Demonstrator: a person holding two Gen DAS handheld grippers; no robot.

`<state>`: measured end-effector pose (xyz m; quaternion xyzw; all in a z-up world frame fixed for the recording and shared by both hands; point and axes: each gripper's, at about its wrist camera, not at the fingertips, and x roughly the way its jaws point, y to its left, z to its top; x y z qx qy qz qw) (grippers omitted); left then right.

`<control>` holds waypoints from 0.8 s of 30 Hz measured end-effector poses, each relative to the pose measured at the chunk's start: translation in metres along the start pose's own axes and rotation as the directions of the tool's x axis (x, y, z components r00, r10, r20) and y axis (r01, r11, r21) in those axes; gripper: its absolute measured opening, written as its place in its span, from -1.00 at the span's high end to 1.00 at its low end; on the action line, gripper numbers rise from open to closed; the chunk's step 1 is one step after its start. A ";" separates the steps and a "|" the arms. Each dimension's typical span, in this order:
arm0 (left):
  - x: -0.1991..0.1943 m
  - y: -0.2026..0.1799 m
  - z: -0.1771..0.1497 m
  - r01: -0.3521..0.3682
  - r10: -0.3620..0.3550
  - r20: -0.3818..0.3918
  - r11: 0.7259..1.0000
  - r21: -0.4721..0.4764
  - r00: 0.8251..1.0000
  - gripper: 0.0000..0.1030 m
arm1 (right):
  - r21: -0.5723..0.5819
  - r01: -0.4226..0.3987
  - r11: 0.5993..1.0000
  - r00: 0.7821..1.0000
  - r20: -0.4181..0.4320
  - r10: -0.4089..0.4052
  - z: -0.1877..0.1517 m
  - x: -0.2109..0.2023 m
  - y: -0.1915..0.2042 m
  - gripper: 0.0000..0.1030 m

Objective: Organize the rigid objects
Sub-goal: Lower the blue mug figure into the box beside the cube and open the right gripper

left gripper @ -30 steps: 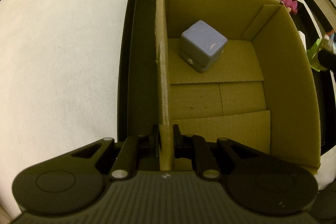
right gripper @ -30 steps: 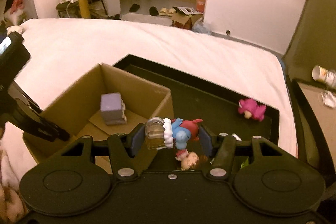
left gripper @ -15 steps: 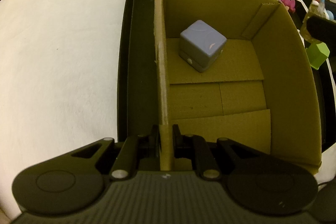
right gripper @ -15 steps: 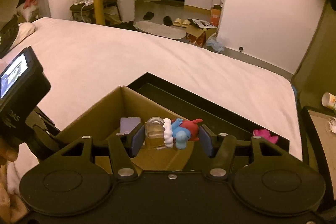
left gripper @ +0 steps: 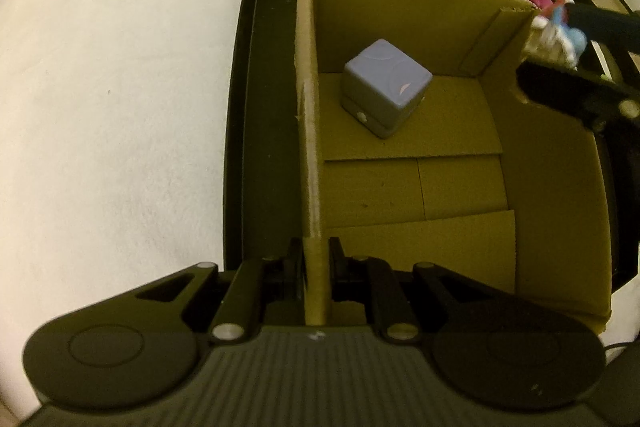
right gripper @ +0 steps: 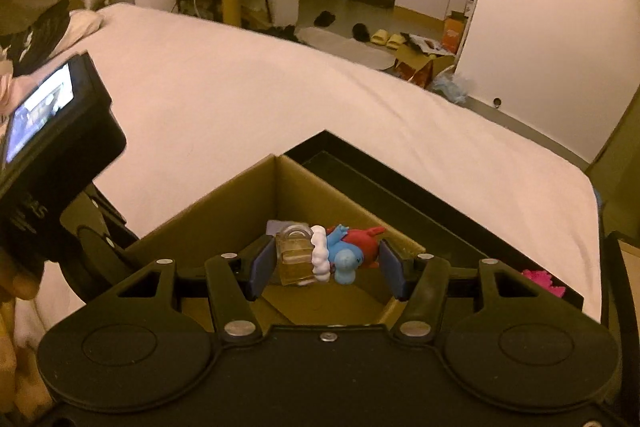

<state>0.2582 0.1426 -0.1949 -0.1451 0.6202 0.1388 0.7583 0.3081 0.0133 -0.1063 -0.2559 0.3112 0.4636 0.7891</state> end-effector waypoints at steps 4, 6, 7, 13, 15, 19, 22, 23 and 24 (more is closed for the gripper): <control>0.001 0.003 -0.001 0.008 -0.008 0.002 1.000 -0.002 1.000 0.79 | -0.037 -0.008 0.999 1.000 -0.029 0.007 -0.001 0.007 0.007 -0.06; 0.000 0.003 -0.002 0.007 -0.007 0.003 1.000 0.002 1.000 0.79 | -0.048 -0.010 0.999 0.999 -0.047 0.008 -0.003 0.012 0.009 -0.07; 0.000 0.003 -0.002 0.008 -0.008 0.004 1.000 0.003 1.000 0.79 | -0.058 -0.008 0.998 0.998 -0.057 0.005 -0.004 0.015 0.011 -0.07; -0.001 0.003 -0.003 0.012 -0.012 0.008 1.000 0.001 1.000 0.79 | -0.110 -0.001 0.994 0.996 -0.089 -0.009 -0.006 0.026 0.017 -0.07; -0.002 0.003 -0.003 0.009 -0.009 0.008 1.000 0.003 1.000 0.79 | -0.124 0.003 0.992 0.994 -0.104 -0.016 -0.008 0.030 0.017 -0.07; -0.003 0.003 -0.003 0.011 -0.011 0.008 1.000 0.001 1.000 0.78 | -0.152 0.026 0.988 0.990 -0.136 -0.047 -0.011 0.038 0.021 -0.07; -0.003 0.003 -0.003 0.012 -0.012 0.007 1.000 -0.003 1.000 0.78 | -0.163 0.027 0.986 0.986 -0.160 -0.053 -0.012 0.044 0.021 -0.07; -0.002 0.003 -0.003 0.012 -0.012 0.007 1.000 -0.003 1.000 0.78 | -0.173 0.031 0.984 0.984 -0.168 -0.061 -0.013 0.047 0.022 -0.07; -0.002 0.003 -0.003 0.013 -0.013 0.007 1.000 -0.003 1.000 0.78 | -0.182 0.034 0.983 0.982 -0.175 -0.066 -0.014 0.049 0.023 -0.07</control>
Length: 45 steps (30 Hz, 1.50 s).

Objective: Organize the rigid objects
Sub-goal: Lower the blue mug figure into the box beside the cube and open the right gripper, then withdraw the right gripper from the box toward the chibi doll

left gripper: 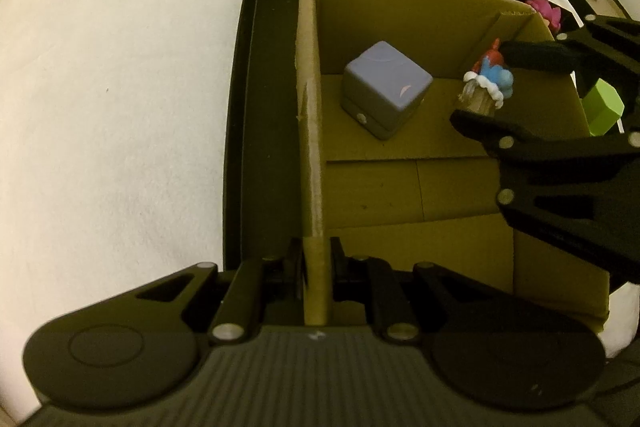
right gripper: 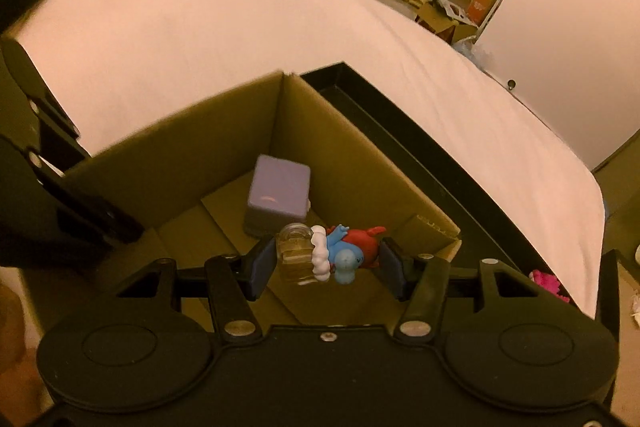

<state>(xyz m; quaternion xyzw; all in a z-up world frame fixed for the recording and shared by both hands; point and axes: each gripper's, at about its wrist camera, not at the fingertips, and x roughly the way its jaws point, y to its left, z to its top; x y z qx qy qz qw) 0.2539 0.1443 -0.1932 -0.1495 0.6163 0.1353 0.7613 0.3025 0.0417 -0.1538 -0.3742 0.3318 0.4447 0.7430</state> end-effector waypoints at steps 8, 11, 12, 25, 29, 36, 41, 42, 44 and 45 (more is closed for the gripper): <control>0.000 0.002 0.001 0.006 -0.006 0.000 1.000 0.000 1.000 0.77 | -0.038 0.017 0.999 0.998 -0.055 -0.019 0.002 0.016 0.010 -0.07; 0.000 0.002 0.000 0.007 -0.007 0.000 1.000 0.001 1.000 0.77 | -0.041 0.009 0.999 0.998 -0.063 -0.011 0.003 0.019 0.013 -0.07; 0.000 0.002 0.000 0.008 -0.008 0.001 1.000 0.002 1.000 0.76 | -0.046 0.016 0.999 0.997 -0.071 -0.019 0.002 0.020 0.014 -0.07; 0.002 0.002 0.000 -0.001 0.001 0.001 1.000 0.012 1.000 0.76 | -0.093 0.073 0.993 0.992 -0.095 -0.082 -0.002 0.017 0.025 -0.07; 0.003 0.002 0.001 -0.002 0.002 -0.003 1.000 0.010 1.000 0.76 | -0.052 0.058 0.997 0.997 -0.054 -0.061 -0.006 0.000 0.021 -0.09; 0.001 0.000 0.003 -0.002 0.002 -0.006 1.000 0.013 1.000 0.76 | 0.096 0.001 0.995 1.000 0.029 -0.003 -0.016 -0.046 -0.001 -0.10; 0.001 -0.001 0.004 -0.007 0.007 -0.010 1.000 0.018 1.000 0.76 | 0.154 -0.007 0.988 0.997 0.077 -0.005 -0.027 -0.071 -0.021 -0.12; 0.002 -0.001 0.004 -0.006 0.007 -0.011 1.000 0.017 1.000 0.76 | 0.173 -0.012 0.985 0.997 0.083 -0.003 -0.030 -0.074 -0.025 -0.12; 0.002 -0.001 0.005 -0.004 0.004 -0.013 1.000 0.018 1.000 0.76 | 0.214 -0.033 0.976 0.994 0.105 0.011 -0.036 -0.082 -0.036 -0.15; 0.002 0.000 0.005 -0.003 0.004 -0.015 1.000 0.018 1.000 0.76 | 0.228 -0.030 0.973 0.993 0.114 0.004 -0.041 -0.086 -0.040 -0.17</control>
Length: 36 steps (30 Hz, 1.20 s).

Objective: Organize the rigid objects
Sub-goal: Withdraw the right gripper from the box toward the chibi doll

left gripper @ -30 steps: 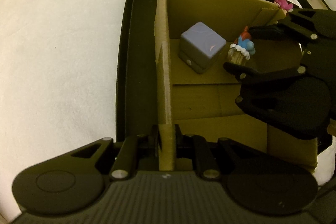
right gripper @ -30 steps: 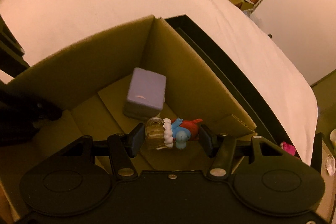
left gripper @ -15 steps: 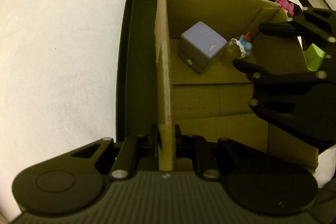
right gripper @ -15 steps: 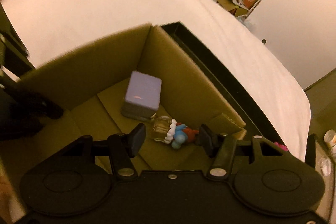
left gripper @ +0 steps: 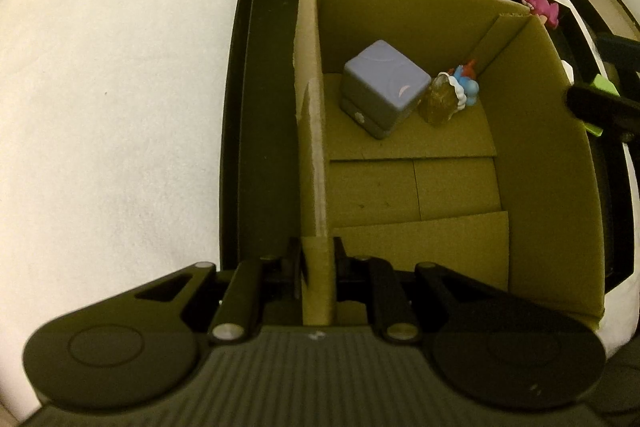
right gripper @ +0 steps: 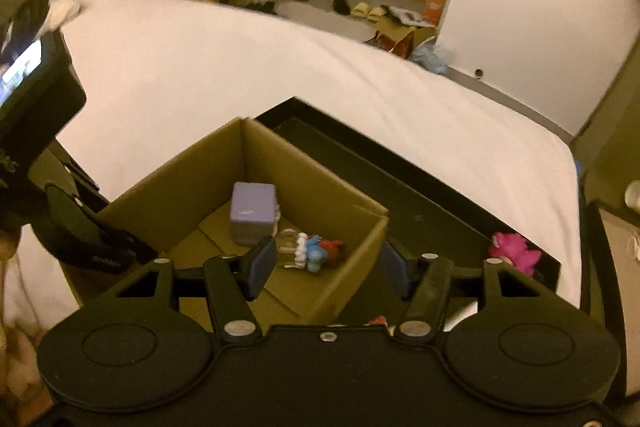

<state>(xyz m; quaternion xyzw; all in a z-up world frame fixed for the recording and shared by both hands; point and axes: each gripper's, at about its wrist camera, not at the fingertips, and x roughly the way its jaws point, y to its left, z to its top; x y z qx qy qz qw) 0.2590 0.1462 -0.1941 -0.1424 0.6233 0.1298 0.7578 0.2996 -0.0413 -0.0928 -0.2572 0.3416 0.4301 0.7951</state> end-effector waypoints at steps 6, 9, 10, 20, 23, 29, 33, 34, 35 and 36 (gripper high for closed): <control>-0.001 0.004 0.003 -0.002 0.002 -0.001 1.000 0.009 1.000 0.76 | 0.090 0.049 0.995 0.999 -0.004 -0.049 -0.018 -0.008 -0.034 -0.18; -0.002 0.004 0.004 -0.009 0.009 0.000 1.000 0.024 1.000 0.76 | 0.125 0.071 0.990 0.997 -0.018 -0.069 -0.032 -0.006 -0.050 -0.18; -0.002 0.005 0.004 -0.010 0.010 -0.001 1.000 0.025 1.000 0.76 | 0.135 0.075 0.988 0.997 -0.020 -0.073 -0.037 -0.005 -0.054 -0.18; 0.000 0.001 0.004 -0.023 0.023 -0.007 0.998 0.050 1.000 0.77 | 0.185 0.080 0.979 0.997 -0.032 -0.075 -0.066 0.001 -0.073 -0.18; 0.001 -0.001 0.005 -0.027 0.028 -0.010 0.998 0.052 1.000 0.77 | 0.212 0.067 0.975 0.998 -0.027 -0.063 -0.072 0.002 -0.078 -0.18; 0.005 -0.001 0.005 -0.030 0.030 -0.008 0.999 0.045 1.000 0.79 | 0.241 0.043 0.970 0.999 -0.003 -0.044 -0.084 0.006 -0.074 -0.34; 0.005 -0.002 0.005 -0.033 0.033 -0.010 0.998 0.047 0.999 0.79 | 0.251 0.037 0.967 0.999 0.001 -0.039 -0.091 0.019 -0.068 -0.24; 0.005 -0.002 0.005 -0.033 0.034 -0.010 0.998 0.048 0.999 0.79 | 0.258 0.026 0.966 1.000 0.004 -0.028 -0.092 0.022 -0.068 -0.19; 0.005 -0.002 0.005 -0.034 0.034 -0.010 0.998 0.048 0.999 0.79 | 0.264 0.021 0.964 1.000 0.004 -0.023 -0.093 0.024 -0.067 -0.08; 0.006 -0.002 0.005 -0.033 0.034 -0.010 0.998 0.046 0.999 0.79 | 0.271 0.021 0.962 1.000 -0.002 -0.021 -0.093 0.028 -0.066 -0.01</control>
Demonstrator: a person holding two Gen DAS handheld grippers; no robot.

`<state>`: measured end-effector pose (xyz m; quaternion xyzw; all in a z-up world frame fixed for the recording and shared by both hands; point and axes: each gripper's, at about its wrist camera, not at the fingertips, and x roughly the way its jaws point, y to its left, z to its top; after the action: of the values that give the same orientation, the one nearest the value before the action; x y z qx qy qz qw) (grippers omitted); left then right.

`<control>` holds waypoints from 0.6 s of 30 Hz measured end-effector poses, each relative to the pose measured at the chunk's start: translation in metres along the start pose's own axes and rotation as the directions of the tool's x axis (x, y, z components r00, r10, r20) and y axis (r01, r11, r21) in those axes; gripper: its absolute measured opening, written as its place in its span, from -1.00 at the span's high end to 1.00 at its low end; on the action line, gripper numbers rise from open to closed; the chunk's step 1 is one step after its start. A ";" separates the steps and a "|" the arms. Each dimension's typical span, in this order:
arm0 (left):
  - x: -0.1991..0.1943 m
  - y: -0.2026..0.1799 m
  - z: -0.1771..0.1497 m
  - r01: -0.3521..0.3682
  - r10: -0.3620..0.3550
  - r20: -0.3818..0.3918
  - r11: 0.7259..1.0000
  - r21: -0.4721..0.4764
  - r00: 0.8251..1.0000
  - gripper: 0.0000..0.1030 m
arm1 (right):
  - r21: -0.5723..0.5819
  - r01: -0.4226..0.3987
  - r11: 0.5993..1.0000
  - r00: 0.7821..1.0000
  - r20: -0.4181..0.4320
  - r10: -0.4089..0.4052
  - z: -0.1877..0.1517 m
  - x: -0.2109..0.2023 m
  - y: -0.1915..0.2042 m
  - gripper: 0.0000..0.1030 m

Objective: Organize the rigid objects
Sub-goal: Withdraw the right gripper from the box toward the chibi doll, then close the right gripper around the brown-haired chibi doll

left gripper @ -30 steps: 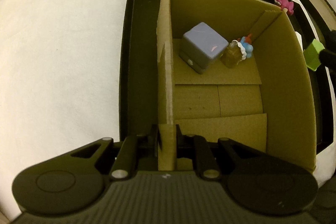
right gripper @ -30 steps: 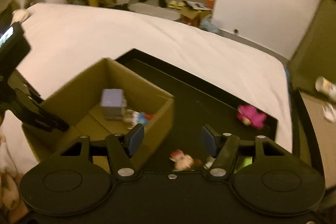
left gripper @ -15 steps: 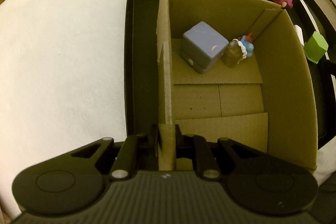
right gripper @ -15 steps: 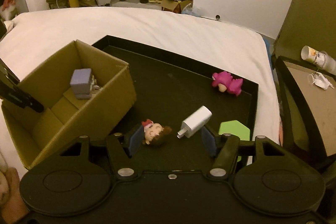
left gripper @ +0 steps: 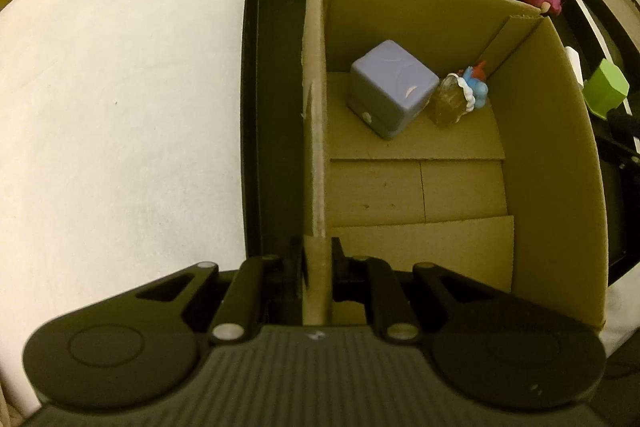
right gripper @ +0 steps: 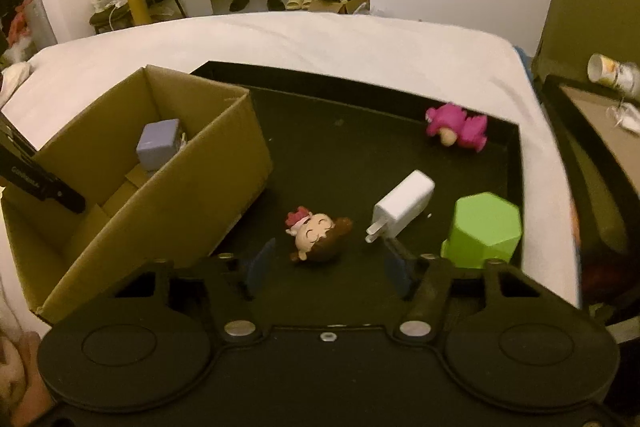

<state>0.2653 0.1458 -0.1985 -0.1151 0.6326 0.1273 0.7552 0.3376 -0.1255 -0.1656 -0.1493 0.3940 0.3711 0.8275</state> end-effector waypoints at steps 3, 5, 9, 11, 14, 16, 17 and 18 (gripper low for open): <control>0.000 0.000 -0.001 0.001 -0.001 0.001 1.000 -0.002 1.000 0.80 | 0.023 -0.018 1.000 1.000 -0.002 0.018 -0.002 0.006 0.002 0.09; 0.000 0.000 -0.001 0.001 -0.001 0.002 1.000 -0.001 1.000 0.80 | 0.040 -0.029 0.999 1.000 -0.008 0.029 -0.002 0.009 0.003 0.12; 0.000 0.001 -0.002 0.002 -0.002 0.003 1.000 0.001 1.000 0.79 | 0.099 -0.030 0.995 1.000 -0.006 0.031 -0.004 0.018 0.003 0.12; 0.000 0.001 -0.002 0.004 -0.004 0.003 1.000 -0.002 1.000 0.79 | 0.121 -0.022 0.992 1.000 -0.010 0.024 -0.004 0.023 0.003 0.12; 0.000 0.001 -0.002 0.003 -0.003 0.004 1.000 0.000 1.000 0.79 | 0.159 -0.022 0.987 0.999 -0.024 0.026 -0.004 0.032 -0.001 0.11; 0.000 0.001 -0.002 0.004 -0.004 0.004 1.000 -0.002 1.000 0.79 | 0.165 -0.013 0.986 0.999 -0.035 0.019 -0.003 0.037 0.000 0.10; 0.000 0.001 -0.002 0.004 -0.004 0.004 1.000 -0.002 1.000 0.79 | 0.168 -0.017 0.986 0.999 -0.037 0.024 -0.002 0.040 0.000 0.10; 0.000 0.001 -0.003 0.004 -0.004 0.005 1.000 -0.002 1.000 0.79 | 0.172 -0.020 0.985 0.999 -0.039 0.027 -0.002 0.041 0.000 0.11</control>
<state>0.2625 0.1462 -0.1991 -0.1168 0.6305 0.1265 0.7568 0.3535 -0.1063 -0.1983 -0.0805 0.4430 0.3424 0.8246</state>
